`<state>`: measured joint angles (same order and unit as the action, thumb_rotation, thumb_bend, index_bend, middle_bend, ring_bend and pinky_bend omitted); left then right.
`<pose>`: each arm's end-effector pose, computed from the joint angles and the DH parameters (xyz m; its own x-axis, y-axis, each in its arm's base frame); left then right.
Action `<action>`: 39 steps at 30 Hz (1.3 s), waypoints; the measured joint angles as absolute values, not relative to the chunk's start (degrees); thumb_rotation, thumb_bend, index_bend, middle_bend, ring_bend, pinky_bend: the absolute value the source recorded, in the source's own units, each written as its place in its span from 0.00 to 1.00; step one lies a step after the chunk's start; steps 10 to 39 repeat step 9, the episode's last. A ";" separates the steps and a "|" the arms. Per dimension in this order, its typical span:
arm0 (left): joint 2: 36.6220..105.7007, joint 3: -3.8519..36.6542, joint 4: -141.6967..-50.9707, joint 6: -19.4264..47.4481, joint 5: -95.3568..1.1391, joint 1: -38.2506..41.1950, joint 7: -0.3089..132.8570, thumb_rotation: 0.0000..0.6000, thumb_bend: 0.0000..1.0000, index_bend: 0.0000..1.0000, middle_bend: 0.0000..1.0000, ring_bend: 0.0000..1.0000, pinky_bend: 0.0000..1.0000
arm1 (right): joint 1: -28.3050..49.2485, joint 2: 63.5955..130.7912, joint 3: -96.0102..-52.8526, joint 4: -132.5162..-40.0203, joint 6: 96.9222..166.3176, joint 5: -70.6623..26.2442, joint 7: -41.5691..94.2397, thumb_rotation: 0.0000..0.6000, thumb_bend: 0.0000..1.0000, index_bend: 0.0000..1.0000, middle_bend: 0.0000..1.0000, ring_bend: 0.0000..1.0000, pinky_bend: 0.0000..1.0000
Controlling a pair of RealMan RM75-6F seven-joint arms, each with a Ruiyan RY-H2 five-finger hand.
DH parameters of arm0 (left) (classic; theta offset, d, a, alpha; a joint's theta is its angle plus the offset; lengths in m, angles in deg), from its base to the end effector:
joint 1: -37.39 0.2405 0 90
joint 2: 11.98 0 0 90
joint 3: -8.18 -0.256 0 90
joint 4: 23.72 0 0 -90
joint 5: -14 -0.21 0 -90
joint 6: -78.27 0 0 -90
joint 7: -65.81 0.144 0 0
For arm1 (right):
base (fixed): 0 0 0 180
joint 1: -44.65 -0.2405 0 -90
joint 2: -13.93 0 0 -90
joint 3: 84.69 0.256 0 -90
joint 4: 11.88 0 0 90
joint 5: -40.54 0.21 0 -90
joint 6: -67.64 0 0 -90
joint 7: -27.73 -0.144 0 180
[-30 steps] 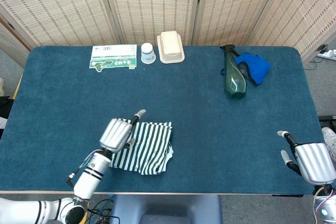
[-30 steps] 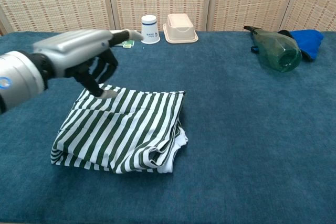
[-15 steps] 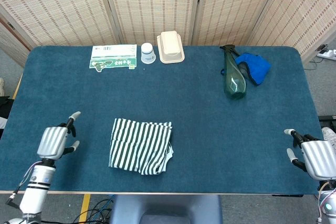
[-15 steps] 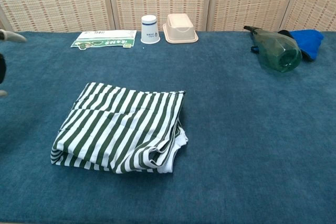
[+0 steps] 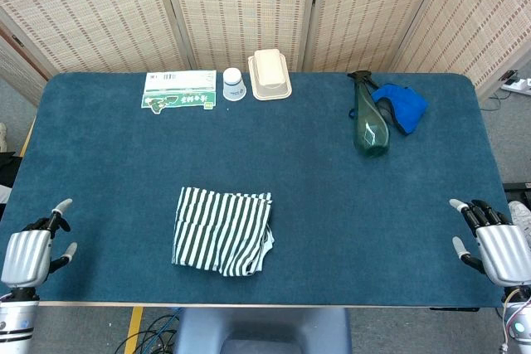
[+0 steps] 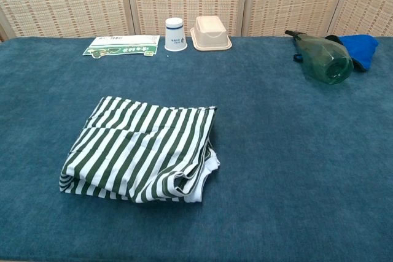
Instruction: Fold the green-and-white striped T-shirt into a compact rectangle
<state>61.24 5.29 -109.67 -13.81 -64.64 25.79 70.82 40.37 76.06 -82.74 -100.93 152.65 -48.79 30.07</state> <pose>-0.3130 0.1977 0.1265 0.4379 -0.0577 0.8972 0.8989 0.0107 -0.4381 -0.3205 -0.1753 0.1704 0.5184 -0.0148 0.8550 -0.8543 -0.0538 0.5170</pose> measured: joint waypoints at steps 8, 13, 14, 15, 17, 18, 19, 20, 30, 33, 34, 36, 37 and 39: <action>60.13 4.86 -111.72 -14.08 -65.03 29.28 72.72 1.00 0.27 0.17 0.49 0.43 0.52 | 41.63 77.20 -83.26 -99.84 154.06 -48.83 29.68 1.00 0.40 0.15 0.26 0.20 0.32; 60.26 5.08 -111.78 -14.10 -65.13 29.46 72.72 1.00 0.27 0.17 0.49 0.43 0.52 | 41.72 77.31 -83.32 -99.84 153.99 -48.71 29.68 1.00 0.40 0.15 0.26 0.20 0.32; 60.26 5.08 -111.78 -14.10 -65.13 29.46 72.72 1.00 0.27 0.17 0.49 0.43 0.52 | 41.72 77.31 -83.32 -99.84 153.99 -48.71 29.68 1.00 0.40 0.15 0.26 0.20 0.32; 60.26 5.08 -111.78 -14.10 -65.13 29.46 72.72 1.00 0.27 0.17 0.49 0.43 0.52 | 41.72 77.31 -83.32 -99.84 153.99 -48.71 29.68 1.00 0.40 0.15 0.26 0.20 0.32; 60.26 5.08 -111.78 -14.10 -65.13 29.46 72.72 1.00 0.27 0.17 0.49 0.43 0.52 | 41.72 77.31 -83.32 -99.84 153.99 -48.71 29.68 1.00 0.40 0.15 0.26 0.20 0.32; 60.26 5.08 -111.78 -14.10 -65.13 29.46 72.72 1.00 0.27 0.17 0.49 0.43 0.52 | 41.72 77.31 -83.32 -99.84 153.99 -48.71 29.68 1.00 0.40 0.15 0.26 0.20 0.32; 60.26 5.08 -111.78 -14.10 -65.13 29.46 72.72 1.00 0.27 0.17 0.49 0.43 0.52 | 41.72 77.31 -83.32 -99.84 153.99 -48.71 29.68 1.00 0.40 0.15 0.26 0.20 0.32; 60.26 5.08 -111.78 -14.10 -65.13 29.46 72.72 1.00 0.27 0.17 0.49 0.43 0.52 | 41.72 77.31 -83.32 -99.84 153.99 -48.71 29.68 1.00 0.40 0.15 0.26 0.20 0.32; 60.26 5.08 -111.78 -14.10 -65.13 29.46 72.72 1.00 0.27 0.17 0.49 0.43 0.52 | 41.72 77.31 -83.32 -99.84 153.99 -48.71 29.68 1.00 0.40 0.15 0.26 0.20 0.32; 60.26 5.08 -111.78 -14.10 -65.13 29.46 72.72 1.00 0.27 0.17 0.49 0.43 0.52 | 41.72 77.31 -83.32 -99.84 153.99 -48.71 29.68 1.00 0.40 0.15 0.26 0.20 0.32; 60.26 5.08 -111.78 -14.10 -65.13 29.46 72.72 1.00 0.27 0.17 0.49 0.43 0.52 | 41.72 77.31 -83.32 -99.84 153.99 -48.71 29.68 1.00 0.40 0.15 0.26 0.20 0.32; 60.26 5.08 -111.78 -14.10 -65.13 29.46 72.72 1.00 0.27 0.17 0.49 0.43 0.52 | 41.72 77.31 -83.32 -99.84 153.99 -48.71 29.68 1.00 0.40 0.15 0.26 0.20 0.32; 60.26 5.08 -111.78 -14.10 -65.13 29.46 72.72 1.00 0.27 0.17 0.49 0.43 0.52 | 41.72 77.31 -83.32 -99.84 153.99 -48.71 29.68 1.00 0.40 0.15 0.26 0.20 0.32; 60.26 5.08 -111.78 -14.10 -65.13 29.46 72.72 1.00 0.27 0.17 0.49 0.43 0.52 | 41.72 77.31 -83.32 -99.84 153.99 -48.71 29.68 1.00 0.40 0.15 0.26 0.20 0.32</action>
